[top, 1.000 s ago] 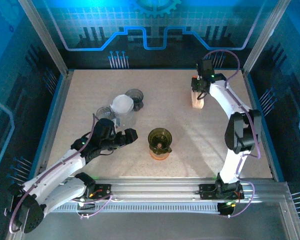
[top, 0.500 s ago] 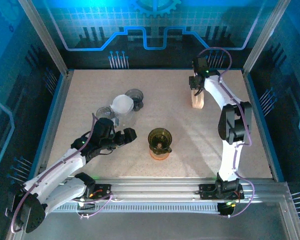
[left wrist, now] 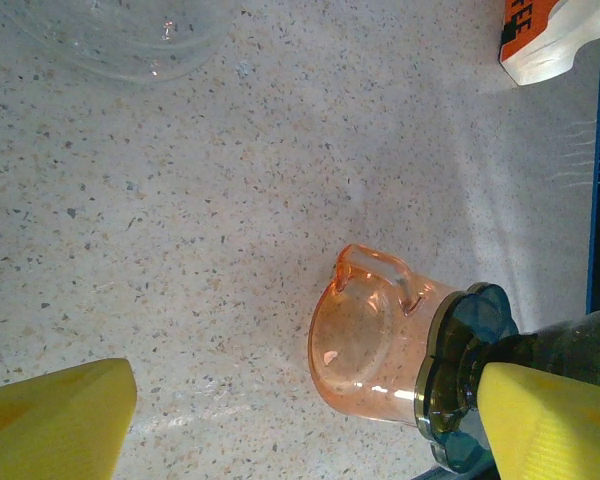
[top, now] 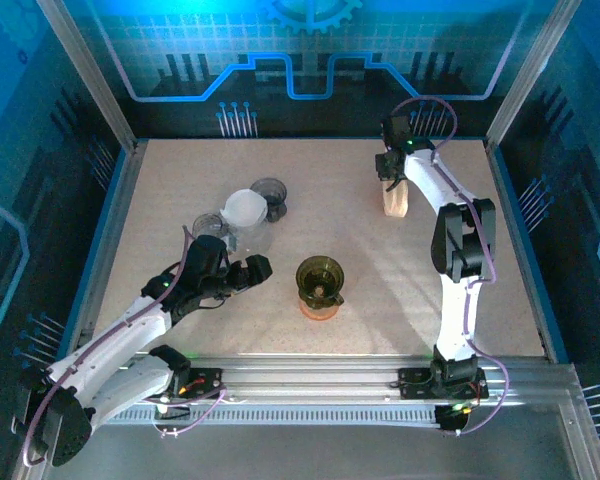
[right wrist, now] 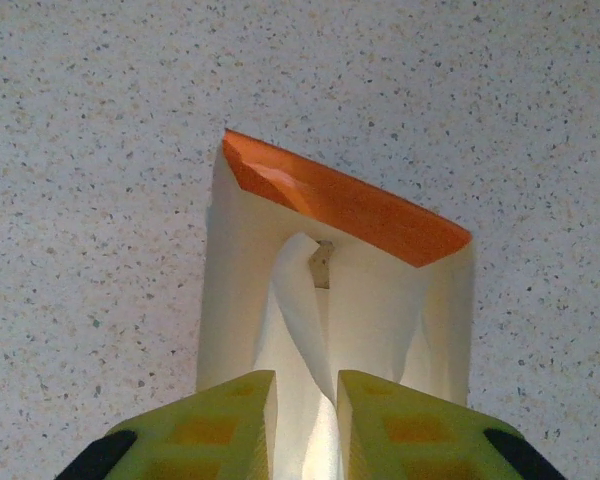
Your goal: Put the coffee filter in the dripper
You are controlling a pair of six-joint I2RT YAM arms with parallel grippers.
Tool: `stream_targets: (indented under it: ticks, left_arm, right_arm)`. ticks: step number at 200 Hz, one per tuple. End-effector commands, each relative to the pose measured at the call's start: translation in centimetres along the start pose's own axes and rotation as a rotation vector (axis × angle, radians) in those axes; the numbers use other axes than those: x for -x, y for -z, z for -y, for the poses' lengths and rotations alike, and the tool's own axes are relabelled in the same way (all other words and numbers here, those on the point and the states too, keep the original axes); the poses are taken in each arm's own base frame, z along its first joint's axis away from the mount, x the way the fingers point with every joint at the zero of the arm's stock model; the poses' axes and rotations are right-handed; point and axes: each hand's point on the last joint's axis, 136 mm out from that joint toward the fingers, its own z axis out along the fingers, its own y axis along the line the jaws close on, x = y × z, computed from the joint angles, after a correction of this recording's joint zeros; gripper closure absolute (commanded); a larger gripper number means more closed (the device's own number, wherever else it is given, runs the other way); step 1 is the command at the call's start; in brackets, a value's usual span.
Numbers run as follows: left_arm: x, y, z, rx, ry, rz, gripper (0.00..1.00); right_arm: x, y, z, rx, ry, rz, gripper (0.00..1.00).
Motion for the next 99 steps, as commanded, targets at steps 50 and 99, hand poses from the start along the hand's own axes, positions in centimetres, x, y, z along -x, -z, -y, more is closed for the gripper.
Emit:
stream_targets:
  ticks: [50, 99]
  left_arm:
    - [0.41, 0.20, -0.35, 0.025, -0.008, 0.010, 0.10]
    - [0.30, 0.30, -0.47, 0.027, -0.005, 0.008, 0.10]
  right_arm:
    - [0.24, -0.55, -0.40, -0.003, 0.020, -0.010, 0.84]
    - [0.37, -0.21, -0.07, -0.020, 0.021, 0.002, 1.00]
